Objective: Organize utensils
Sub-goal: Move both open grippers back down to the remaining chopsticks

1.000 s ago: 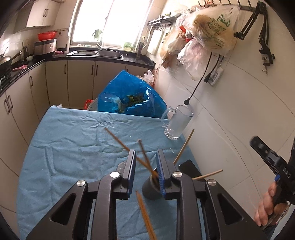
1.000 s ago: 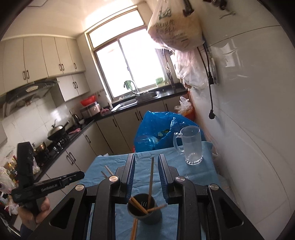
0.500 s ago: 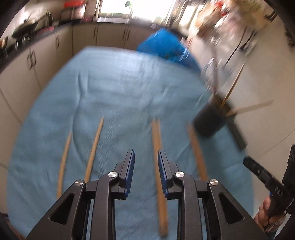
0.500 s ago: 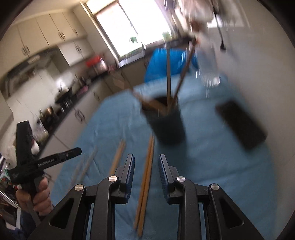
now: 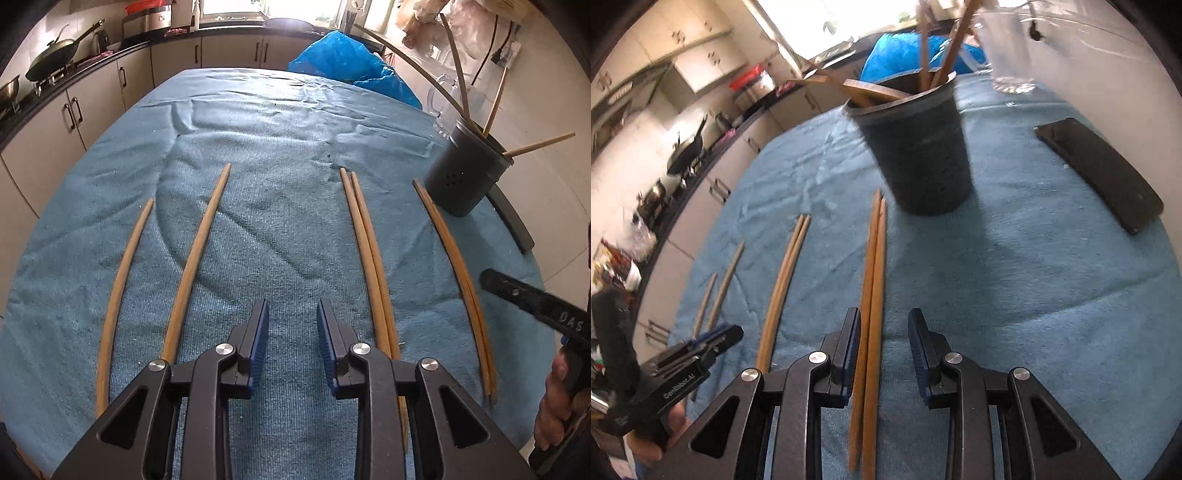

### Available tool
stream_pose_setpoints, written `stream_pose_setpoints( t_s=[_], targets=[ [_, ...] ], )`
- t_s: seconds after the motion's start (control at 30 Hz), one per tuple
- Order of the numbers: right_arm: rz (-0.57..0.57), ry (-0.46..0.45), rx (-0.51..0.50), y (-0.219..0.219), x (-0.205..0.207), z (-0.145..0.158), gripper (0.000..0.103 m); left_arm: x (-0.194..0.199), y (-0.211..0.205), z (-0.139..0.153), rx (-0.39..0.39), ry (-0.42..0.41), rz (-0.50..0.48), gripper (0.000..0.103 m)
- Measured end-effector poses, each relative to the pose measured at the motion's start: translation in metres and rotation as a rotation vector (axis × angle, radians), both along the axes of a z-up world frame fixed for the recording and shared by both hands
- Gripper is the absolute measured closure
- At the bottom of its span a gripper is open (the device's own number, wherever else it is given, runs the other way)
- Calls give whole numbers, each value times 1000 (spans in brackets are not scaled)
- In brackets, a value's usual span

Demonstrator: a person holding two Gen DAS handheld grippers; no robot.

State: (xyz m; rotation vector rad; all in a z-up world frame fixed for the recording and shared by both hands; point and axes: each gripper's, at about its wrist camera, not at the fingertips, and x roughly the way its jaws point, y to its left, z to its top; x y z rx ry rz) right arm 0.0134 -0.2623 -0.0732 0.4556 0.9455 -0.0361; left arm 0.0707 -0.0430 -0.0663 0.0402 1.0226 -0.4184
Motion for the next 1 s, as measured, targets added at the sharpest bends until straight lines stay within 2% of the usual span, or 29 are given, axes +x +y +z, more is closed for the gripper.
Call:
stream_pose_setpoints(
  t_s=[0.13,0.23,0.4,0.5,0.6,0.7,0.77,0.83,0.93,1.0],
  targets=[
    [26,40,-50,12,11,-11,74,2,5,1,-13,12,-1,77],
    [51,25,-117,24,12,-9,76,2,6,1,-7,11,0,77],
    [237,20,-128,53,7,-9,77,9,3,8,-19,21,-5,77],
    [210,22,-146,50,3,-8,77,17,-6,13,-15,25,-21,77],
    [133,30,-158,34,-1,-6,77,34,-23,13,-25,64,-48,77],
    [98,14,-133,24,-10,1,77,48,-40,12,-5,68,-63,77],
    [83,8,-120,19,-15,2,76,62,-52,8,-22,96,-86,77],
    [72,7,-97,14,-19,3,76,75,-60,0,9,112,-57,77],
    [69,7,-80,8,-22,4,76,84,-71,0,21,84,-75,78],
    [61,3,-77,8,-21,3,77,90,-74,-1,34,73,-59,83]
  ],
)
